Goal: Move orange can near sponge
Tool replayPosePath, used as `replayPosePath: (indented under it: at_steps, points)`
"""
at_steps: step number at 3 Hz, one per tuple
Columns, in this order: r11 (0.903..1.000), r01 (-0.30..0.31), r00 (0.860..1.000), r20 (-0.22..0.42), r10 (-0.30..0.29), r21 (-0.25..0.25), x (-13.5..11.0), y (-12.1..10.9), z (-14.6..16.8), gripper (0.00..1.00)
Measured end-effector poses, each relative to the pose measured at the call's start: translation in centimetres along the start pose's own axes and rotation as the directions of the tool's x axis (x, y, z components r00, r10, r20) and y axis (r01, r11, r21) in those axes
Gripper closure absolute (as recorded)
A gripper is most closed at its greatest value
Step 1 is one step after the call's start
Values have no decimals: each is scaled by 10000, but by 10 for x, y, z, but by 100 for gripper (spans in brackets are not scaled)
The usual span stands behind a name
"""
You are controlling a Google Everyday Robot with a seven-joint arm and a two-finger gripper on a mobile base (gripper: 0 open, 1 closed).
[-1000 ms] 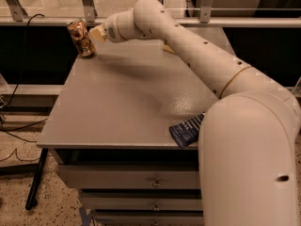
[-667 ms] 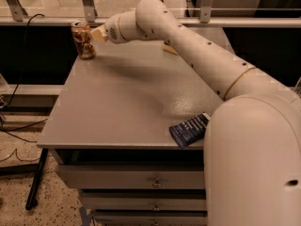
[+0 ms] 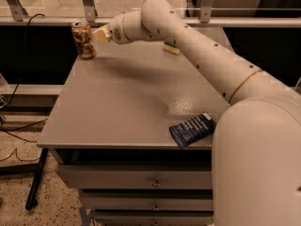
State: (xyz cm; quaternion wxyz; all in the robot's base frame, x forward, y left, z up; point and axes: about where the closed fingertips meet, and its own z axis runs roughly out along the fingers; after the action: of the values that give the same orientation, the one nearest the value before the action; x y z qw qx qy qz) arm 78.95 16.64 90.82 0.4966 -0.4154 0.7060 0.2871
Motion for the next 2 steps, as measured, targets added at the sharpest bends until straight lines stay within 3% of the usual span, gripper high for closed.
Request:
replayPosePath:
  at_steps: [1,2]
  points:
    - [9992,346,9992,-195,-350,-198,-4,-1,0,18]
    - [9991,332,9992,-213,-337,-249,-3,1,1,0]
